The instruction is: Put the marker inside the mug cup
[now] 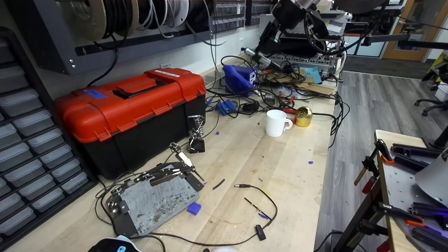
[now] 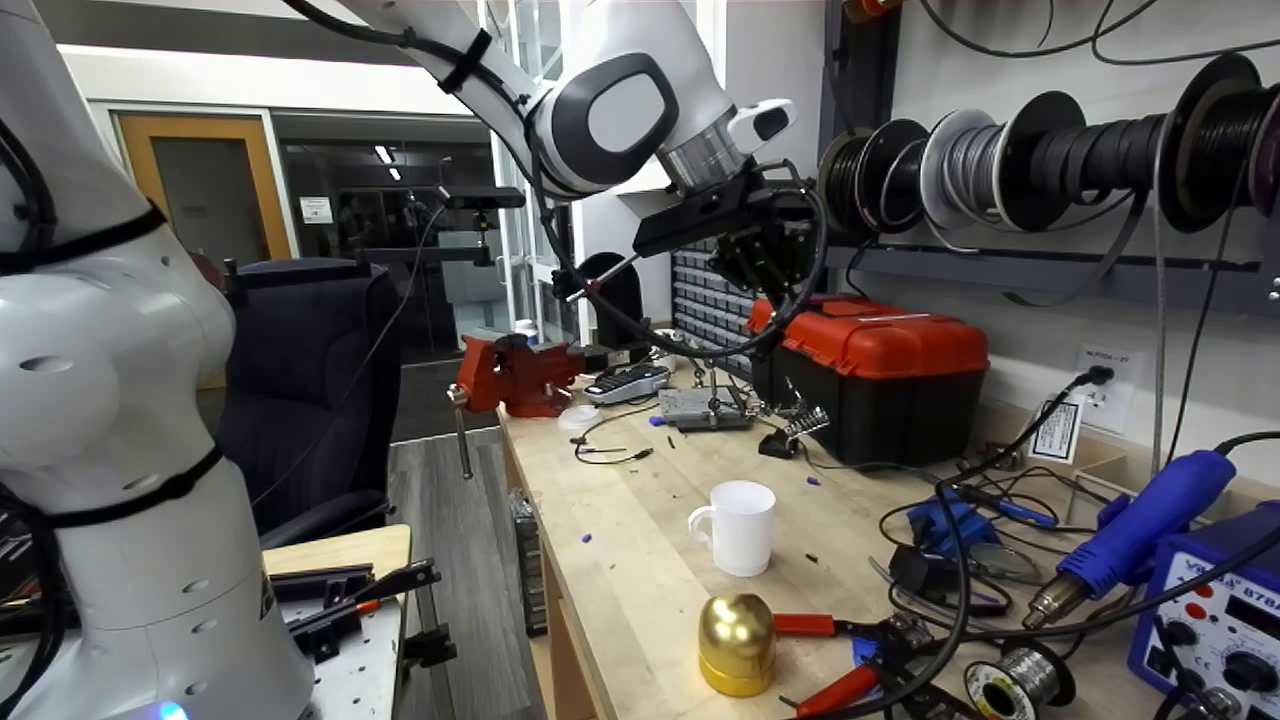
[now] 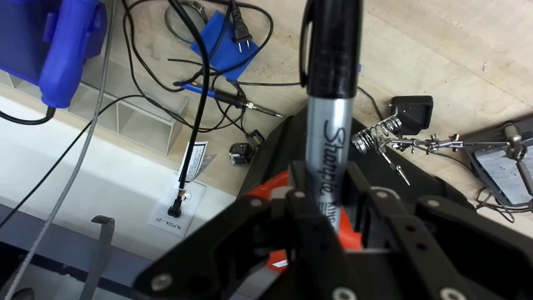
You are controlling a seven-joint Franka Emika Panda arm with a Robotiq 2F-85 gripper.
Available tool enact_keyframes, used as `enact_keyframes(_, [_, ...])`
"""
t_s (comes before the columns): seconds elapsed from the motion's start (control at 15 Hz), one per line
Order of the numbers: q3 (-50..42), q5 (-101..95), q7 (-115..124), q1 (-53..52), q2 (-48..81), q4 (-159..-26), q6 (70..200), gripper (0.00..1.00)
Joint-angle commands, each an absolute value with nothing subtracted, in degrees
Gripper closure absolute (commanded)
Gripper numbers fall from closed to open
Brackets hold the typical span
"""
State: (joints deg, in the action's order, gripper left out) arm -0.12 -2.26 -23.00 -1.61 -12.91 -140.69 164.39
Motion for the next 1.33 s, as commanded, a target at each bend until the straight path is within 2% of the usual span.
enact_keyframes(0.0, [-1.55,-1.70,-20.31,-2.85,-17.60,-147.37,168.95,0.94])
enact_keyframes(0.53, [-2.47,5.50,-21.55,-4.87,-16.30,-155.67,180.82,0.94])
enact_keyframes(1.27, [-7.69,6.28,-21.43,-11.45,-10.87,-158.07,189.85,0.94])
